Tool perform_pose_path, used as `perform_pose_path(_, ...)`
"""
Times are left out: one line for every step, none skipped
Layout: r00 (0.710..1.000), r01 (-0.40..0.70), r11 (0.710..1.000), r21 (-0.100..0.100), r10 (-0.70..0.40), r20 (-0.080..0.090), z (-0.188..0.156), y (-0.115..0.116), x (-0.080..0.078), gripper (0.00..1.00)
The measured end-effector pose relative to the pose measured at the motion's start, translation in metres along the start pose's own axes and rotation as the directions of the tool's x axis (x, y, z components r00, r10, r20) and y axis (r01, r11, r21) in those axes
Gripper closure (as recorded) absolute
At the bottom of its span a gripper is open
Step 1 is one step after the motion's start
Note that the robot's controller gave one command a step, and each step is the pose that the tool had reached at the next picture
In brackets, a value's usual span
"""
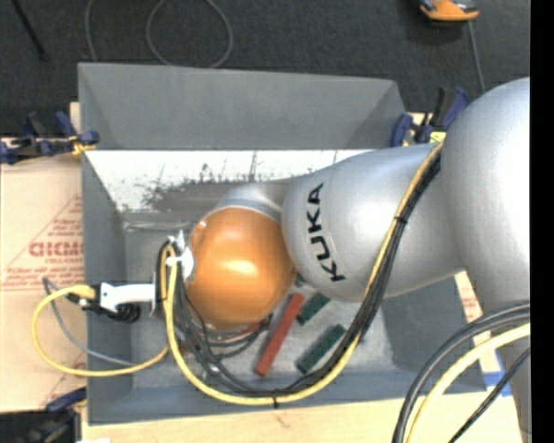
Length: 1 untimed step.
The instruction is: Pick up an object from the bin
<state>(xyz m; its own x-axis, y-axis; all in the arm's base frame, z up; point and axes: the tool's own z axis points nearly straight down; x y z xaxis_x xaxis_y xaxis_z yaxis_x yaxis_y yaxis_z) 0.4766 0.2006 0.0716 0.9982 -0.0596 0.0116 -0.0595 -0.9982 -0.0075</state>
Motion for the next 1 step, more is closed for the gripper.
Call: perform_pose_path(1.000, 0.001, 1.000, -0.003, -0.001, 0.008, 0.0002, -0.0001, -0.0033, 1.00)
